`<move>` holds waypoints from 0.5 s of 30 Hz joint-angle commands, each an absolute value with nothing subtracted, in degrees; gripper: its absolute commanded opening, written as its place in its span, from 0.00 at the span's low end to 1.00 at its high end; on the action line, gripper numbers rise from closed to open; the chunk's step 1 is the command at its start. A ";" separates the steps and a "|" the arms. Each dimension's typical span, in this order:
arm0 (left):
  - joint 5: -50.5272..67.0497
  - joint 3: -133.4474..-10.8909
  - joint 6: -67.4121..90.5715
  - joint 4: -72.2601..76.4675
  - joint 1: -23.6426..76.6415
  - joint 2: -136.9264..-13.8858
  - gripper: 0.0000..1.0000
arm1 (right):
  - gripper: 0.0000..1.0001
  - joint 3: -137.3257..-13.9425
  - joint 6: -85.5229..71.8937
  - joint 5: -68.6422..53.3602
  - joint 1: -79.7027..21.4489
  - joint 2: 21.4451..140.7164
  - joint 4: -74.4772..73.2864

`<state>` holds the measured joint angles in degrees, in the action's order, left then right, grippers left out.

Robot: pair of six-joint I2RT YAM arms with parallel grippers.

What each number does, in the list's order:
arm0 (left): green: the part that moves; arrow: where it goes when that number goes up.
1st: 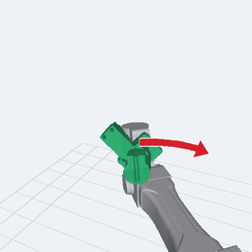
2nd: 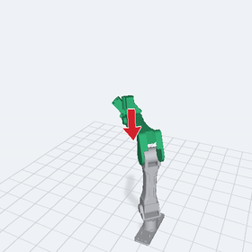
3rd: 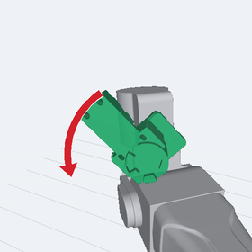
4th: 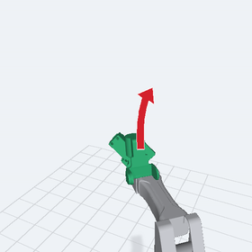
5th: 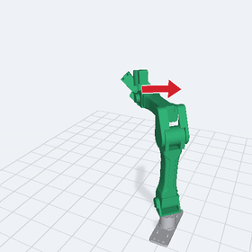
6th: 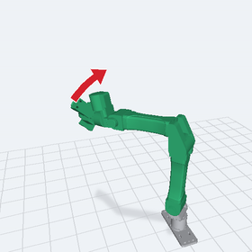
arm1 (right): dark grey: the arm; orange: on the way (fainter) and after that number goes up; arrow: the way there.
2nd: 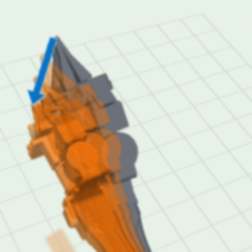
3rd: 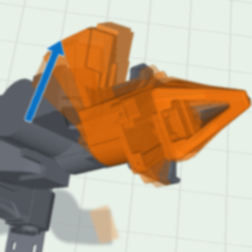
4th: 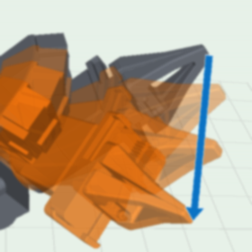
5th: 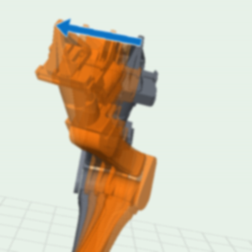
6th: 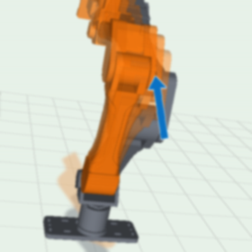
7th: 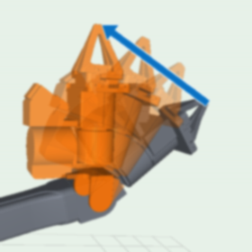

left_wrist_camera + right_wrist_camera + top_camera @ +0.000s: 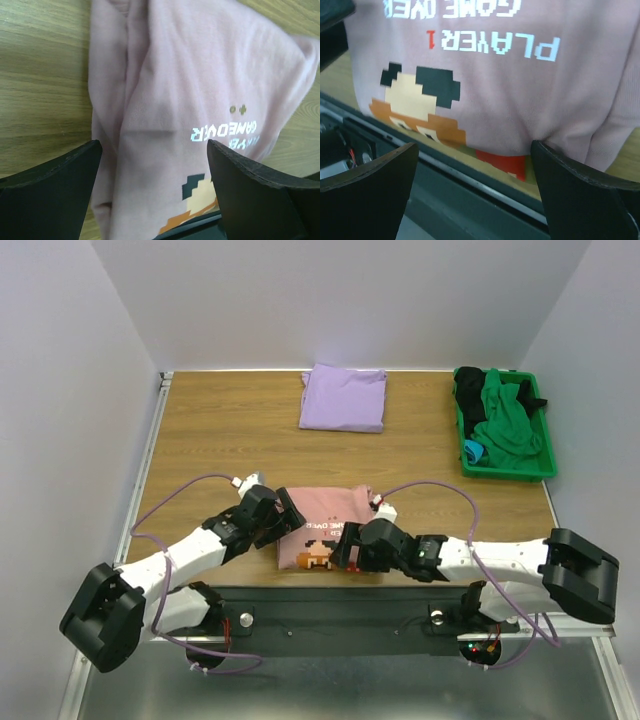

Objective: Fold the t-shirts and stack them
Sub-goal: Fold the tshirt, then neatly place the folded tshirt to the corner

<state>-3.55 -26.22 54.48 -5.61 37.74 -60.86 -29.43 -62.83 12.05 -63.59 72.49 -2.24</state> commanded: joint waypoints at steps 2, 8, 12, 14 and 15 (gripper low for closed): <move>-5.45 -26.28 52.82 -4.75 37.53 -62.75 0.98 | 1.00 -32.43 -62.14 16.78 -65.30 68.04 -4.04; -6.15 -27.68 51.16 -5.19 37.62 -67.75 0.98 | 1.00 -33.05 -58.80 26.79 -65.30 57.50 -8.43; -5.36 -29.18 49.49 -3.96 37.62 -73.81 0.98 | 1.00 -31.65 -58.71 32.68 -65.30 52.14 -10.72; -3.87 -30.14 48.17 -2.82 37.62 -76.97 0.95 | 1.00 -31.12 -58.62 34.01 -65.30 50.20 -11.86; -3.17 -30.93 47.38 -2.20 37.88 -78.04 0.88 | 1.00 -31.03 -58.54 35.23 -65.30 49.66 -12.21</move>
